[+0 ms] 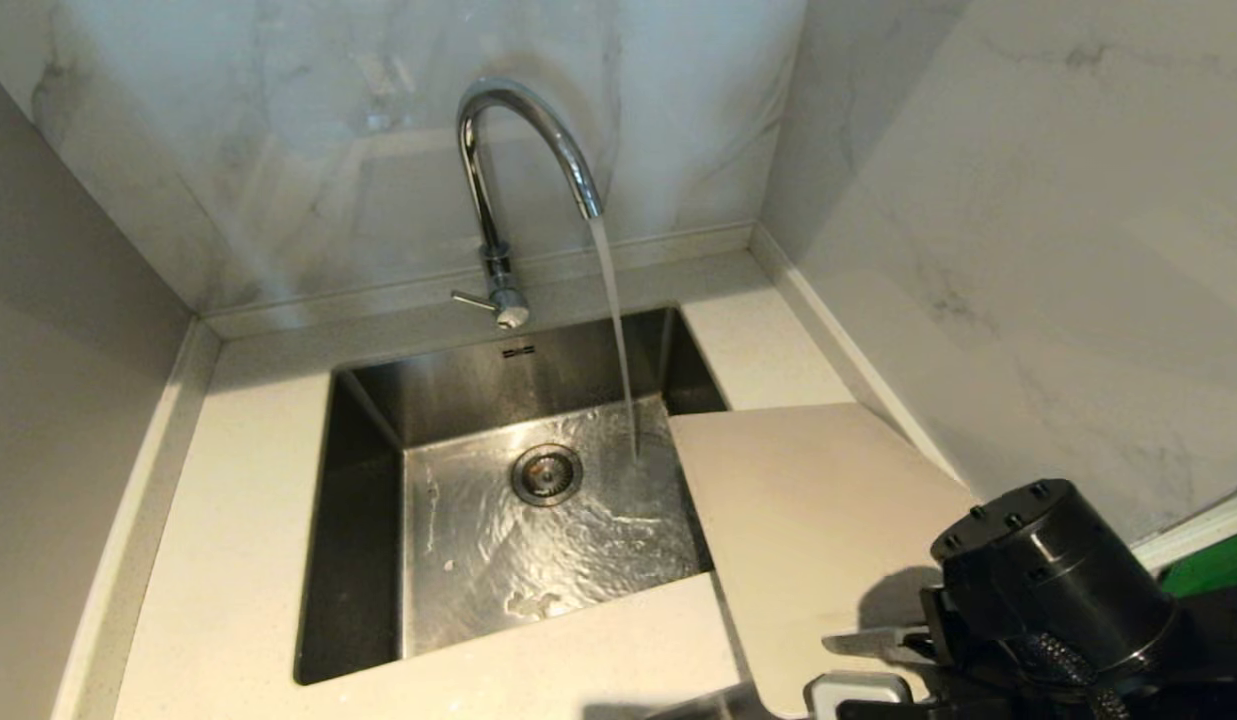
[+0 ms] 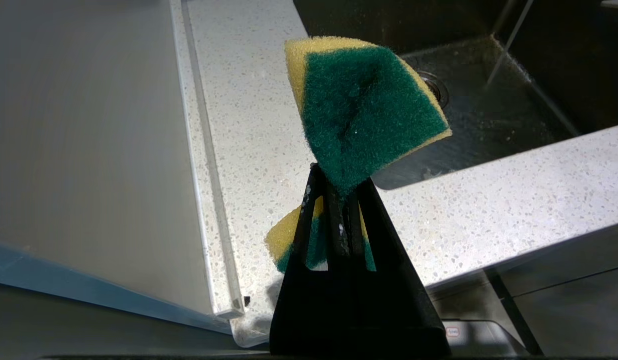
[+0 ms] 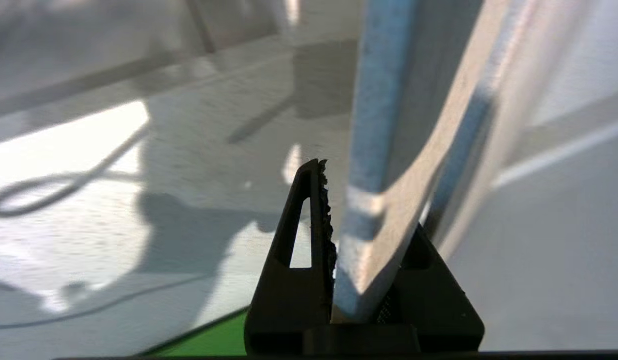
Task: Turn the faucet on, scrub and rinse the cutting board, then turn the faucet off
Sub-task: Pick up the cutting board
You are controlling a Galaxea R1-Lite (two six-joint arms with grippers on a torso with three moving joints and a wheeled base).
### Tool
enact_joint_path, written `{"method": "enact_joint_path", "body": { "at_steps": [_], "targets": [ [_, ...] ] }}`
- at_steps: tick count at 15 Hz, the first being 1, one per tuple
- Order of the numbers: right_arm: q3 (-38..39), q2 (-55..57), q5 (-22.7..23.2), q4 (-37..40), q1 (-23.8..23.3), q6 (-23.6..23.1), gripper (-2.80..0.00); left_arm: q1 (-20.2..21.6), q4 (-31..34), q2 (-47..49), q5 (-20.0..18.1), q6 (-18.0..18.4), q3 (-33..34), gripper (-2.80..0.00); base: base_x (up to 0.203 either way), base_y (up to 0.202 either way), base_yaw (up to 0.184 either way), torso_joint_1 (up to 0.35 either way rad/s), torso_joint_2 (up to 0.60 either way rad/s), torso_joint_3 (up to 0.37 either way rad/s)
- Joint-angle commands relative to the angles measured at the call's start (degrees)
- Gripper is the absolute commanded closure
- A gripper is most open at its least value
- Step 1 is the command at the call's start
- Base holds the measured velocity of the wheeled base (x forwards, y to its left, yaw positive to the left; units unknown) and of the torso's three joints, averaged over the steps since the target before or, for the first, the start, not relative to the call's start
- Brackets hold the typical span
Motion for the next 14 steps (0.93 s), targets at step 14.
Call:
{"method": "enact_joint_path", "body": {
  "at_steps": [14],
  "targets": [
    [-4.6, -17.8, 0.6, -2.2, 0.0, -20.7, 0.0, 0.0, 0.0, 0.0, 0.0, 0.0, 0.1, 0.0, 0.0, 0.0, 0.0, 0.0, 0.0, 0.0]
  ]
}}
